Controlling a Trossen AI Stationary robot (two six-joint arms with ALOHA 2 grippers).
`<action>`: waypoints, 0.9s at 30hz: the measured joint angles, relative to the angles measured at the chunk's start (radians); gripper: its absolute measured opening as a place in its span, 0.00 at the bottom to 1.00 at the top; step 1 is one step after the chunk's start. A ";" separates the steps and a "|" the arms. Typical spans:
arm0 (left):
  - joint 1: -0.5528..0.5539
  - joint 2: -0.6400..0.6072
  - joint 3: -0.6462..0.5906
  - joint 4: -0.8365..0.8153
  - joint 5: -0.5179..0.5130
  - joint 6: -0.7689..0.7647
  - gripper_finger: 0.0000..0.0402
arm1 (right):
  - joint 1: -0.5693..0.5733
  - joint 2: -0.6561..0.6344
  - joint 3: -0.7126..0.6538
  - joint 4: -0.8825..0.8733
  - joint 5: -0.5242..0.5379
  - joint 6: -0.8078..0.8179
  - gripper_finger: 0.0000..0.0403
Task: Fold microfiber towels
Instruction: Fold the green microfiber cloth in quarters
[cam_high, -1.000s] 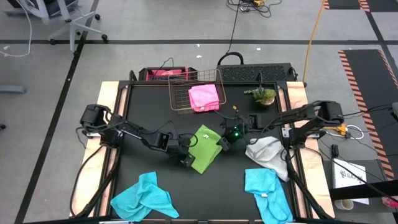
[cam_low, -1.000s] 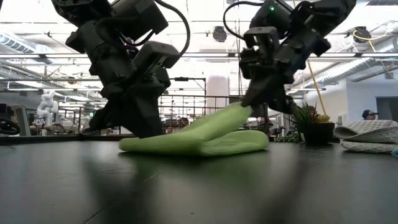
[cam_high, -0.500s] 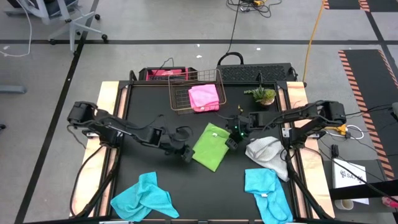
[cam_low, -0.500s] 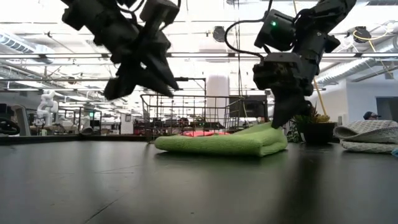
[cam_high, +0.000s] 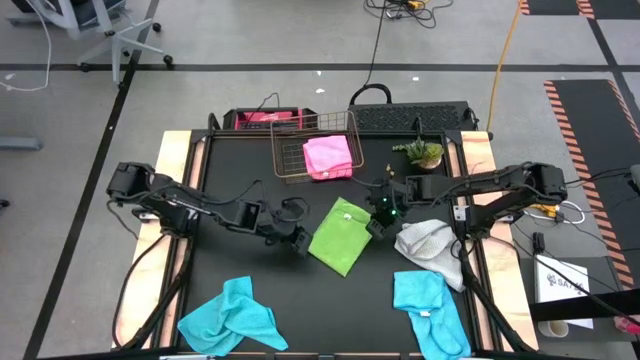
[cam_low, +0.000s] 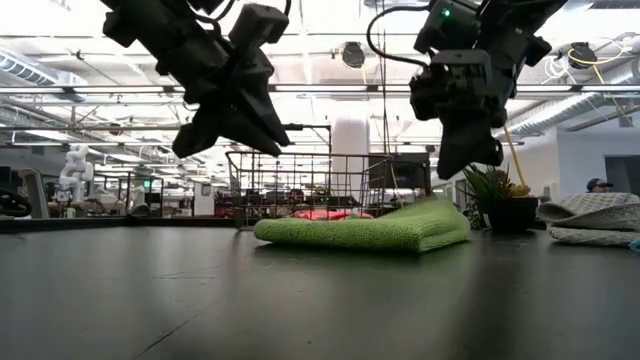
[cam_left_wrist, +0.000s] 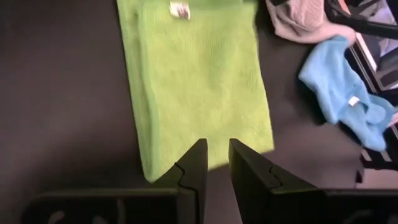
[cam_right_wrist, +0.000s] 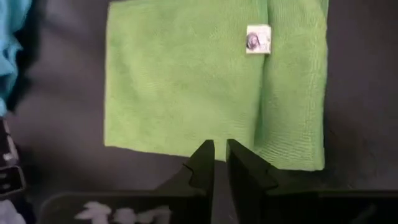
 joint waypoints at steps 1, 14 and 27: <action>0.006 0.000 0.000 -0.002 -0.005 0.009 0.17 | 0.001 -0.005 0.001 0.000 0.001 0.003 0.09; 0.033 0.000 0.000 0.065 -0.056 0.074 0.17 | 0.060 0.078 0.002 0.112 0.026 0.032 0.04; 0.050 0.073 0.001 0.127 -0.108 0.100 0.17 | 0.086 0.170 0.002 0.127 0.028 0.051 0.02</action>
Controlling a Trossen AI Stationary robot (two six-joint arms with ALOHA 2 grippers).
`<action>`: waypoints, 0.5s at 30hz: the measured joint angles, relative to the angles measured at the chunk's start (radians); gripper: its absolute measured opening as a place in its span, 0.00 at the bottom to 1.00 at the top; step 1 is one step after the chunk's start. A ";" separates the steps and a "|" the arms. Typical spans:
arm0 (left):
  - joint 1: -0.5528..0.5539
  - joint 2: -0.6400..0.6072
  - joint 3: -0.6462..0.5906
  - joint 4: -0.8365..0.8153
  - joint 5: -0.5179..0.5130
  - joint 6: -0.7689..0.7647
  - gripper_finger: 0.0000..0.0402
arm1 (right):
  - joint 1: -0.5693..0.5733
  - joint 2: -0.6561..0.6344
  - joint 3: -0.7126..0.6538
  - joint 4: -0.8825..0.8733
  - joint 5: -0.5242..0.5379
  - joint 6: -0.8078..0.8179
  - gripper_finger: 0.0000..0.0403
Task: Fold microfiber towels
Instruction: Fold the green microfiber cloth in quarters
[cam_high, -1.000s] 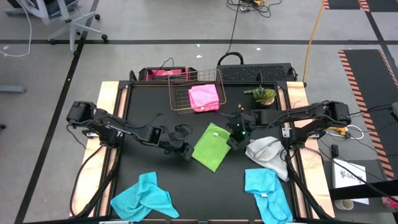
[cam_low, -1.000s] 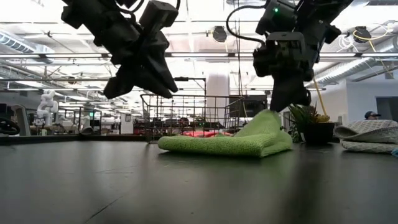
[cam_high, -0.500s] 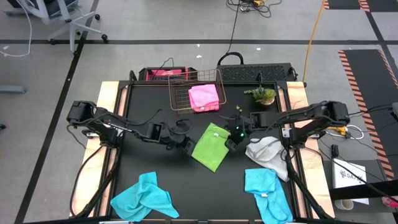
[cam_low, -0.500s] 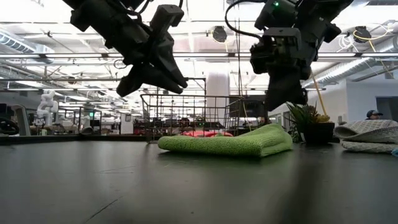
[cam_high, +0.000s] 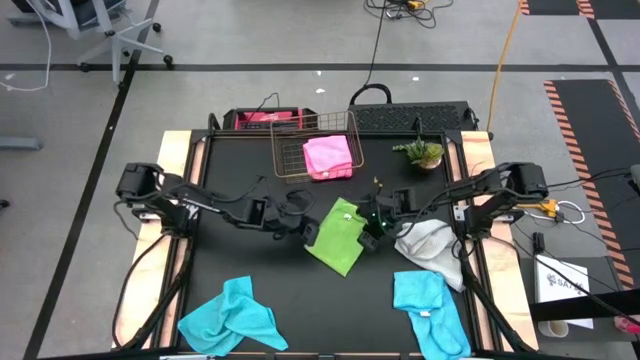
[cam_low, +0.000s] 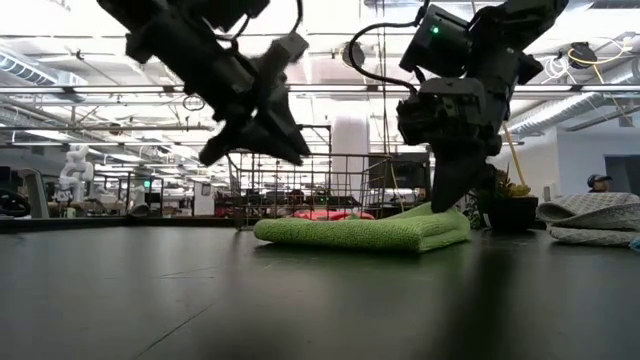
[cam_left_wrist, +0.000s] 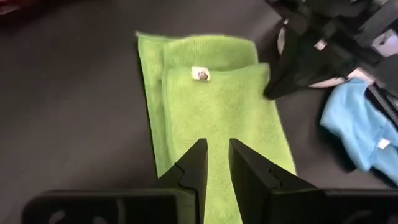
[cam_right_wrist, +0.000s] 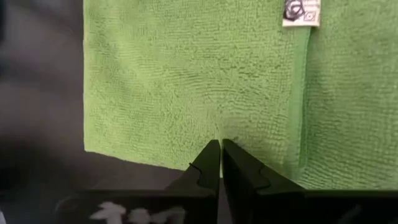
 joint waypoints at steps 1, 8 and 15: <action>0.000 0.015 0.000 0.006 0.009 -0.004 0.17 | 0.000 0.000 0.000 -0.001 0.000 -0.001 0.02; 0.000 0.065 0.000 0.148 0.019 0.021 0.17 | 0.000 0.000 -0.041 -0.017 0.001 0.020 0.02; 0.016 0.065 0.000 0.191 -0.015 0.081 0.17 | 0.000 0.000 -0.072 -0.012 0.000 0.026 0.02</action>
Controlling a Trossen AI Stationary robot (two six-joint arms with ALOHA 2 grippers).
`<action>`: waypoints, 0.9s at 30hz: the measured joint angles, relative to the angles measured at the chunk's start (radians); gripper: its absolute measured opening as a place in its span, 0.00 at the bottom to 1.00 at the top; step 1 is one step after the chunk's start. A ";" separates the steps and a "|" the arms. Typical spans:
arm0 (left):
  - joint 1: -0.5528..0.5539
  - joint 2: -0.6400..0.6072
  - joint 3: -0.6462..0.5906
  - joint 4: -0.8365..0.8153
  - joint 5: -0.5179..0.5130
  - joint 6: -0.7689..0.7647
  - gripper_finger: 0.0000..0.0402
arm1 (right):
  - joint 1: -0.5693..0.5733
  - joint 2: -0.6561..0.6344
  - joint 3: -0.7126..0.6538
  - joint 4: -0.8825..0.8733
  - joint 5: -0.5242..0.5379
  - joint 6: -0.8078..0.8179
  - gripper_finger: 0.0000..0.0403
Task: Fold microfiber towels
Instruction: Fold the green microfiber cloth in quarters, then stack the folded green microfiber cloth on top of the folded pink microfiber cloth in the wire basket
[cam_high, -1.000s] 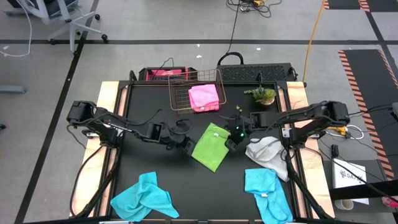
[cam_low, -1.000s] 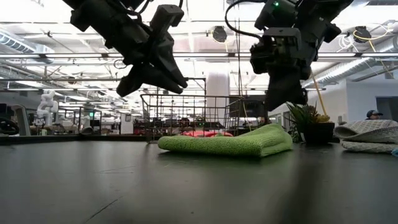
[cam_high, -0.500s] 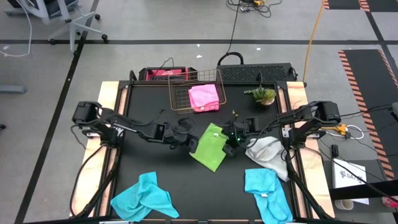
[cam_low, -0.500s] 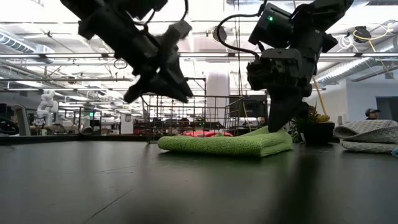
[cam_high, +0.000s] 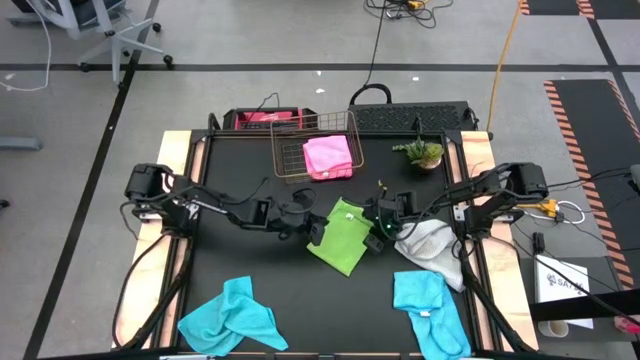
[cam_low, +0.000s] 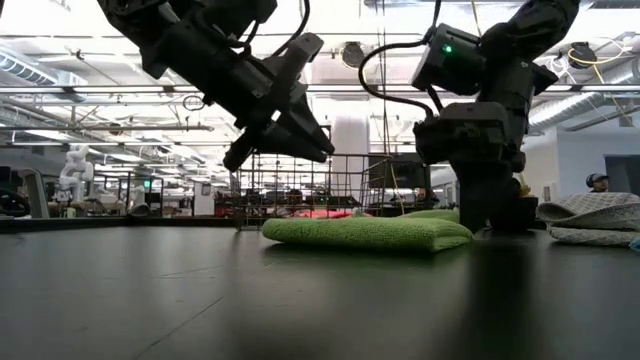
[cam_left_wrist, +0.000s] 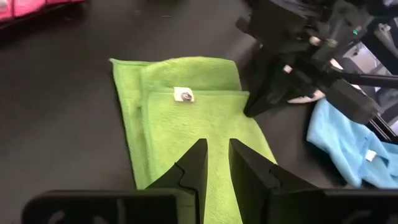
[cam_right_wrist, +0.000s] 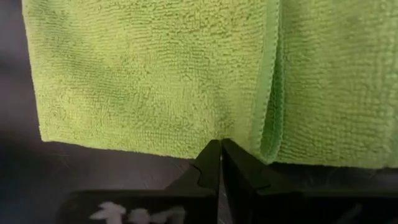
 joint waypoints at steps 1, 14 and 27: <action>0.002 0.000 0.000 0.001 0.001 0.000 0.17 | 0.000 0.000 0.000 0.003 0.000 0.000 0.02; 0.004 0.013 0.000 0.028 0.030 0.072 0.17 | 0.045 -0.155 0.060 -0.008 -0.052 0.148 0.00; 0.005 0.179 0.000 0.177 0.181 0.171 0.17 | 0.216 -0.200 0.059 -0.099 0.169 0.472 0.00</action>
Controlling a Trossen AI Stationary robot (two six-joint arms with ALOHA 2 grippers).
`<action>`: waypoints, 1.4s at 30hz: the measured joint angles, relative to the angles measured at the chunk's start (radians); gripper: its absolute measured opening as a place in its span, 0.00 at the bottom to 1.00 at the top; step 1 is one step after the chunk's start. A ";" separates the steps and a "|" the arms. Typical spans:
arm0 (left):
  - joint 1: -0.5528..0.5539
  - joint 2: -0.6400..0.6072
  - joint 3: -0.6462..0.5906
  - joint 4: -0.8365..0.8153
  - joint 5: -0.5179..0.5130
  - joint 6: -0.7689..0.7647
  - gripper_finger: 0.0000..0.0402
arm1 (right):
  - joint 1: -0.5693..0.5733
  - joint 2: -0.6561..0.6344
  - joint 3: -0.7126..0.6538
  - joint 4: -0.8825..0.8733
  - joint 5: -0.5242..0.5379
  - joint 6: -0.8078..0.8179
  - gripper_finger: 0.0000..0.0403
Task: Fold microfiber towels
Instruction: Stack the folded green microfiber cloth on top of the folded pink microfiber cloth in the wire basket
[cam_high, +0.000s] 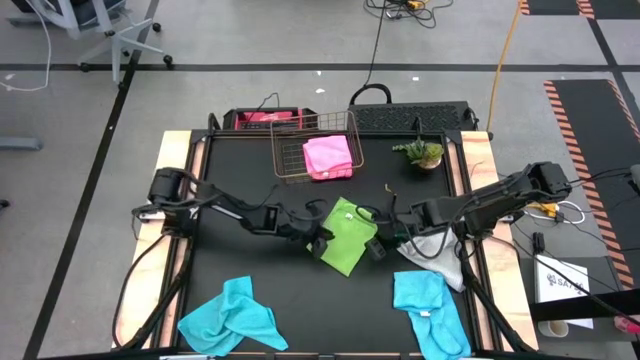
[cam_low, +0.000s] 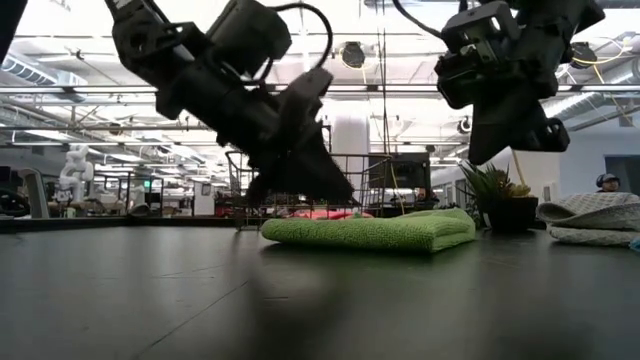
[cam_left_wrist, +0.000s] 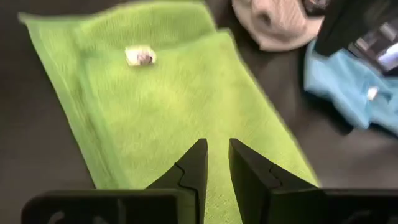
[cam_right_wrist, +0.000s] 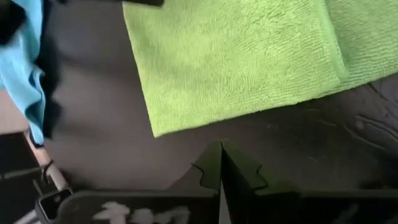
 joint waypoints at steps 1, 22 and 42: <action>0.000 0.008 0.000 -0.001 0.011 0.000 0.17 | 0.003 0.000 0.000 0.003 0.016 0.008 0.00; -0.143 -0.004 0.004 -0.312 0.077 -0.285 0.17 | 0.007 0.000 0.000 0.001 0.005 0.001 0.00; -0.132 -0.003 0.096 -0.214 0.033 -0.240 0.17 | 0.036 0.000 -0.272 0.397 -0.118 0.152 0.31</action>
